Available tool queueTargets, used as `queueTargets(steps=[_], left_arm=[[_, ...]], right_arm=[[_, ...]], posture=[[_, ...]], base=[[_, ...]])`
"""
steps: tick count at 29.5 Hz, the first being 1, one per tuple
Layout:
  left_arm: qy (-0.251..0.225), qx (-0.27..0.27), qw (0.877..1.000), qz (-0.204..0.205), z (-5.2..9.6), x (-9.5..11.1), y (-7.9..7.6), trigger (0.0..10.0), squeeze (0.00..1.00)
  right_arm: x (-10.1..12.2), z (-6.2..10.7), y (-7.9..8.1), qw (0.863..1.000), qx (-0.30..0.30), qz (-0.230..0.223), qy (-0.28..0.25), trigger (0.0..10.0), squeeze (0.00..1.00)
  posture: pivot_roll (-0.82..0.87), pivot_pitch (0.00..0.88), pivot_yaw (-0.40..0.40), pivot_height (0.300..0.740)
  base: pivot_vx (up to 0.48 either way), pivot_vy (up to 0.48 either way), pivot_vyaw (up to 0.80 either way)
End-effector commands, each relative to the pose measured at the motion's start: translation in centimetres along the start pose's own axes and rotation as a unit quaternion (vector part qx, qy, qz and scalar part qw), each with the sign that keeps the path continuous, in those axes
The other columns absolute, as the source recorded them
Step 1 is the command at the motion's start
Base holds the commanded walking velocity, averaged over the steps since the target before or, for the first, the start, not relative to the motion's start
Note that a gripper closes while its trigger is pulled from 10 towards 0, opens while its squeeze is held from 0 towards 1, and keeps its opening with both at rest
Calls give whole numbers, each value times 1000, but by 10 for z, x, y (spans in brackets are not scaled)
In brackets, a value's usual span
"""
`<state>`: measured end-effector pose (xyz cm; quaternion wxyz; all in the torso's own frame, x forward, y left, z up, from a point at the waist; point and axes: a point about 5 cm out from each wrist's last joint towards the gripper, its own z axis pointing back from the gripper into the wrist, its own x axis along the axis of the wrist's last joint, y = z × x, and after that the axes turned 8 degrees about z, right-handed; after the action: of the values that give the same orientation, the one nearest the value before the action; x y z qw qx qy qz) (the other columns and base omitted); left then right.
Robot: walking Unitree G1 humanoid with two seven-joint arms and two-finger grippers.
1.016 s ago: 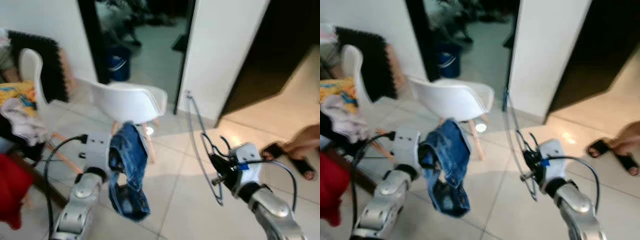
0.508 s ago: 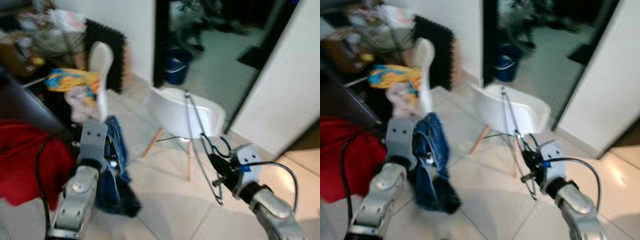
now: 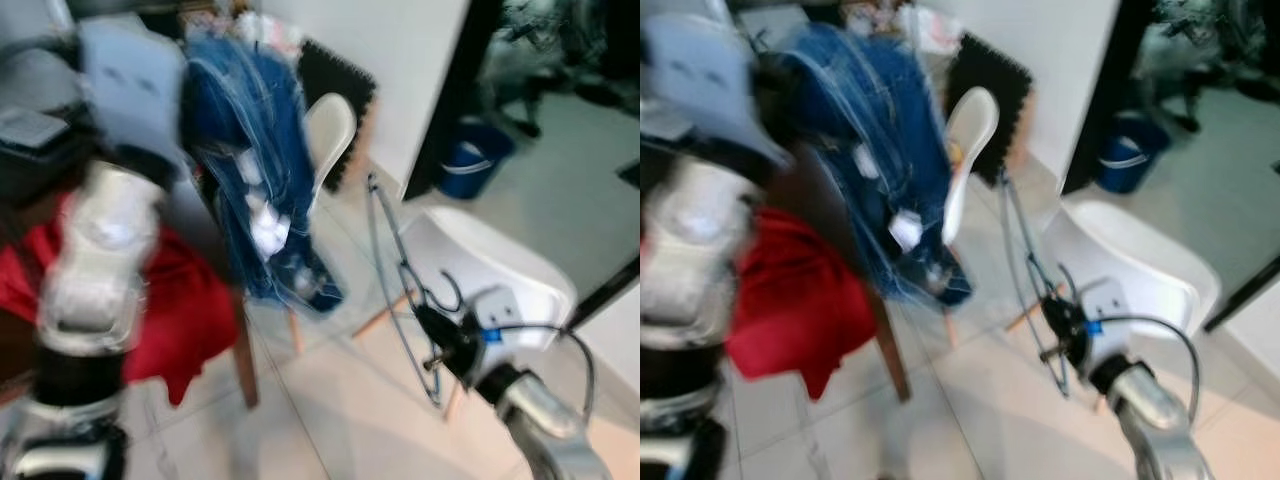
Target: Hang hanger
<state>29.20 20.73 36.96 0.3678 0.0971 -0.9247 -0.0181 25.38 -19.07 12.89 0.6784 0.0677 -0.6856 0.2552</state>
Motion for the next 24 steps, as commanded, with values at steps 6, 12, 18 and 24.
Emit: queueTargets(steps=[6,12,18,24], left_arm=[[-21,114,988,-98,-4,15,49,10000,0],[91,134,984,-72,20,-30,57,10000,0],[279,114,953,23,76,-111,24,10000,0],[337,-27,940,44,100,-133,-23,10000,1000]], right_arm=[[-2,6,-4,1000,-7,-1,0,10000,0],[-4,5,-4,1000,-3,-4,3,10000,0],[-4,5,-4,1000,-4,-9,1,10000,0],[-3,6,-6,1000,-10,-22,-3,10000,0]], posture=[[52,157,-30,740],[53,154,-35,740],[51,157,-31,740],[50,161,-33,740]], base=[[259,0,800],[42,0,800],[0,0,800],[0,0,248]])
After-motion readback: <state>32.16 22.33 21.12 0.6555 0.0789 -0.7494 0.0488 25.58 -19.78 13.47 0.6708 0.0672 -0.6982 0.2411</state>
